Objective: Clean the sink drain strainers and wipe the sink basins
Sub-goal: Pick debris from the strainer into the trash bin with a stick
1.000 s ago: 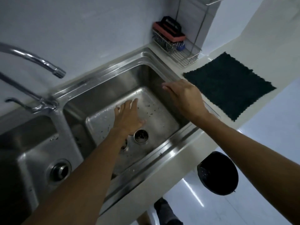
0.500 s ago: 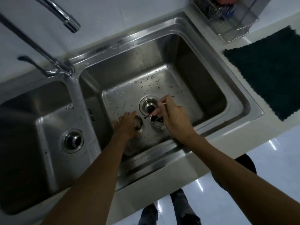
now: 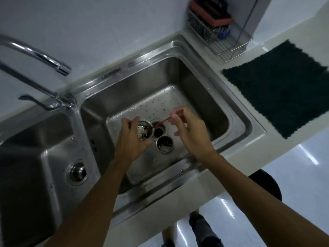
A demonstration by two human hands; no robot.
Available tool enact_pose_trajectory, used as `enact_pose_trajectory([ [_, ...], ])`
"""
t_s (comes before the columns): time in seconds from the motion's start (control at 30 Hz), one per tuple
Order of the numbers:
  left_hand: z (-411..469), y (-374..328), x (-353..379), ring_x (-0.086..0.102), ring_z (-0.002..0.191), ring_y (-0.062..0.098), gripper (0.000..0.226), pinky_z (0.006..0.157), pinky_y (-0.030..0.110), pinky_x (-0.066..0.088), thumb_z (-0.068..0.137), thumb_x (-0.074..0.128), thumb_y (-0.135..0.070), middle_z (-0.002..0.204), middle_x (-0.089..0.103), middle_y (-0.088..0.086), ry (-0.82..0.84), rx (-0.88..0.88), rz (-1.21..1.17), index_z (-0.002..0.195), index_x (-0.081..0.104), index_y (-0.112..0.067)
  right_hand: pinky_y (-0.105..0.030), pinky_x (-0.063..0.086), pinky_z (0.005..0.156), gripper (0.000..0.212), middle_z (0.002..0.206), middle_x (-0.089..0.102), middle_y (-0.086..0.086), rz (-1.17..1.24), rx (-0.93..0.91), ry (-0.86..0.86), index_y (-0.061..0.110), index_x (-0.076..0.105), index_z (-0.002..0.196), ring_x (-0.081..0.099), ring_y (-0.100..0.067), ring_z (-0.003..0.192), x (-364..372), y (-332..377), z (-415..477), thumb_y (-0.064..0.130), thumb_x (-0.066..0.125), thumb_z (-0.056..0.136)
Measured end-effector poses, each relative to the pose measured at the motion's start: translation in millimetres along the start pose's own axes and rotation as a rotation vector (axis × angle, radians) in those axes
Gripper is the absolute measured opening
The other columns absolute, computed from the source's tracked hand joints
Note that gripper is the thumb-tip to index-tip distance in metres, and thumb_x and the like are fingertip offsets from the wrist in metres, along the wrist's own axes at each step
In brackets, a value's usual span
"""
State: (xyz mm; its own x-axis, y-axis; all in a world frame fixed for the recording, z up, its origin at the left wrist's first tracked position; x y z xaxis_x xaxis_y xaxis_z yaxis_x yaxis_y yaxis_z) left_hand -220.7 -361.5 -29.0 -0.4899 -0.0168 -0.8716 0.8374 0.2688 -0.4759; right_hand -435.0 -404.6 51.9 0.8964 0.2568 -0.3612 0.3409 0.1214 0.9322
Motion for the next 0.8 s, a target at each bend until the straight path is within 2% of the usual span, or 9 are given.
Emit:
enact_pose_trajectory([
  [0.07, -1, -33, -14, 0.055, 0.12, 0.026, 0.096, 0.1, 0.033, 0.051, 0.07, 0.093, -0.034, 0.136, 0.04, 0.007, -0.045, 0.111, -0.007, 0.151, 0.045, -0.016, -0.033, 0.061, 0.075, 0.015, 0.097, 0.065, 0.017, 0.006, -0.034, -0.052, 0.016, 0.06, 0.111, 0.067, -0.003, 0.095, -15, 15, -11, 0.026, 0.05, 0.106],
  [0.2, -18, -109, -23, 0.055, 0.12, 0.028, 0.098, 0.099, 0.048, 0.054, 0.069, 0.093, -0.033, 0.135, 0.052, 0.006, -0.081, 0.36, -0.024, 0.151, 0.044, -0.015, -0.034, 0.06, 0.074, 0.012, 0.099, 0.063, 0.012, -0.048, -0.075, -0.171, 0.022, 0.057, 0.11, 0.065, -0.006, 0.095, -50, 31, -53, 0.028, 0.048, 0.106],
  [0.3, -40, -160, -16, 0.054, 0.119, 0.025, 0.099, 0.098, 0.048, 0.051, 0.064, 0.094, -0.038, 0.131, 0.059, 0.009, -0.09, 0.46, -0.087, 0.147, 0.045, -0.014, -0.037, 0.059, 0.07, 0.01, 0.097, 0.064, 0.014, -0.076, -0.062, -0.28, 0.023, 0.058, 0.109, 0.065, -0.008, 0.092, -79, 29, -99, 0.028, 0.049, 0.107],
  [0.37, -60, -197, -6, 0.054, 0.114, 0.019, 0.093, 0.093, 0.042, 0.05, 0.063, 0.094, -0.046, 0.126, 0.062, 0.007, -0.078, 0.539, -0.12, 0.139, 0.05, -0.014, -0.037, 0.059, 0.071, 0.009, 0.097, 0.064, 0.017, -0.105, -0.02, -0.369, 0.024, 0.057, 0.109, 0.065, -0.007, 0.092, -103, 21, -132, 0.028, 0.05, 0.107],
  [0.43, -85, -237, 7, 0.051, 0.107, 0.013, 0.083, 0.088, 0.036, 0.049, 0.063, 0.094, -0.045, 0.119, 0.063, 0.006, -0.088, 0.68, -0.135, 0.128, 0.056, -0.012, -0.036, 0.06, 0.073, 0.008, 0.1, 0.065, 0.018, -0.091, 0.032, -0.465, 0.025, 0.058, 0.11, 0.066, -0.007, 0.096, -131, 10, -166, 0.03, 0.052, 0.106],
  [0.53, -122, -297, 39, 0.057, 0.105, 0.02, 0.074, 0.087, 0.038, 0.053, 0.066, 0.091, -0.041, 0.116, 0.062, 0.007, -0.036, 0.879, -0.13, 0.123, 0.058, -0.007, -0.032, 0.06, 0.074, 0.01, 0.1, 0.066, 0.02, -0.086, 0.114, -0.593, 0.025, 0.062, 0.108, 0.066, -0.007, 0.097, -175, -13, -219, 0.032, 0.056, 0.105],
  [0.67, -172, -362, 93, 0.06, 0.105, 0.026, 0.071, 0.087, 0.042, 0.054, 0.067, 0.093, -0.037, 0.116, 0.062, 0.007, 0.047, 1.029, -0.12, 0.121, 0.058, -0.008, -0.011, 0.049, 0.078, 0.013, 0.092, 0.071, 0.021, -0.098, 0.27, -0.741, 0.026, 0.068, 0.103, 0.067, 0.0, 0.09, -229, -58, -291, 0.033, 0.057, 0.103],
  [0.8, -211, -401, 167, 0.061, 0.106, 0.027, 0.068, 0.085, 0.042, 0.052, 0.071, 0.09, -0.042, 0.117, 0.062, 0.006, 0.166, 1.1, -0.094, 0.122, 0.059, -0.009, -0.022, 0.053, 0.084, 0.014, 0.094, 0.072, 0.017, -0.093, 0.403, -0.85, 0.027, 0.07, 0.1, 0.068, -0.002, 0.093, -273, -124, -356, 0.028, 0.057, 0.103],
])
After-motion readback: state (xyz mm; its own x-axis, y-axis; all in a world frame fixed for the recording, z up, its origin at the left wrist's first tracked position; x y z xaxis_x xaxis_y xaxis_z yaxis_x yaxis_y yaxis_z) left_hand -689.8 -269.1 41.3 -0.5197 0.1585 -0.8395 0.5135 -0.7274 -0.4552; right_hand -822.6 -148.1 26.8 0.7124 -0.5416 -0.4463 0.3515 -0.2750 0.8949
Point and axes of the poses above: each hand's wrist, its own z-axis towards the middle knuckle, its own x-axis out of the palm, y = z × x, the point moved 9 cm from there along z, towards the middle knuckle
